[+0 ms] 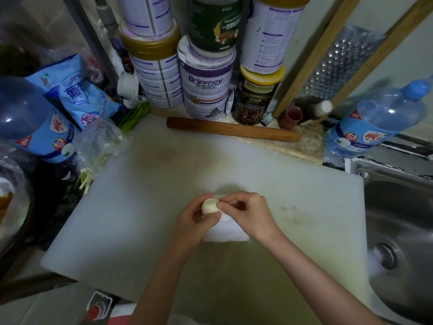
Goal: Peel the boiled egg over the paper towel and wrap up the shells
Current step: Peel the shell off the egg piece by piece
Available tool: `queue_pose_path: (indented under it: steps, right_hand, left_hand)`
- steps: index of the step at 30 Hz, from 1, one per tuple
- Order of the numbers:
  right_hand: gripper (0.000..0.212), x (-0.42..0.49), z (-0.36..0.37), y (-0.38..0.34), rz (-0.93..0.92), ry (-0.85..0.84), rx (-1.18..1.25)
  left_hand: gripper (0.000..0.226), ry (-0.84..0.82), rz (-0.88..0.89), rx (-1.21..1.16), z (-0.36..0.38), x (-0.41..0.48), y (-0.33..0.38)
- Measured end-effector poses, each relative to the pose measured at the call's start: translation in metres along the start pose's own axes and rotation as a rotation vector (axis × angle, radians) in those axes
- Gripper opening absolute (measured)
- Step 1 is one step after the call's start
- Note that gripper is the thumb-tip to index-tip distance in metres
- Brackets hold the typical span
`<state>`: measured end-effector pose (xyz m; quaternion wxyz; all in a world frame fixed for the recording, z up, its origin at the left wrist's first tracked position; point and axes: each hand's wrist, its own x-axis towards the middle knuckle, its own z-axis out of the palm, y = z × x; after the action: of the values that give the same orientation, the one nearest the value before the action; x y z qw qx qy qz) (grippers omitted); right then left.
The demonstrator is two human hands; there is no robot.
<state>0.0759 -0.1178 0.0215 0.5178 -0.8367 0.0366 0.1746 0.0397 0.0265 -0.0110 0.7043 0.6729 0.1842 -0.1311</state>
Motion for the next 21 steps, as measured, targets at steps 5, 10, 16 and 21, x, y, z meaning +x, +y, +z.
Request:
queue_pose_path:
  steps: [5,10,16,21]
  right_hand:
    - [0.007,-0.004,-0.001,0.001,-0.011,0.098,-0.054]
    - [0.009,-0.007,-0.005,-0.002,-0.022,0.103,-0.116]
    - [0.01,-0.012,0.001,-0.006,-0.03,0.154,-0.234]
    - [0.011,-0.014,0.003,-0.008,-0.054,0.148,-0.277]
  left_hand:
    - [0.043,0.055,0.041,0.135,0.012,0.005,0.0]
    - [0.045,0.06,0.113,0.226,0.015,0.008,0.001]
    - [0.05,0.091,0.214,0.38,0.017,0.004,0.004]
    - [0.054,0.09,0.245,0.409,0.015,0.0,0.006]
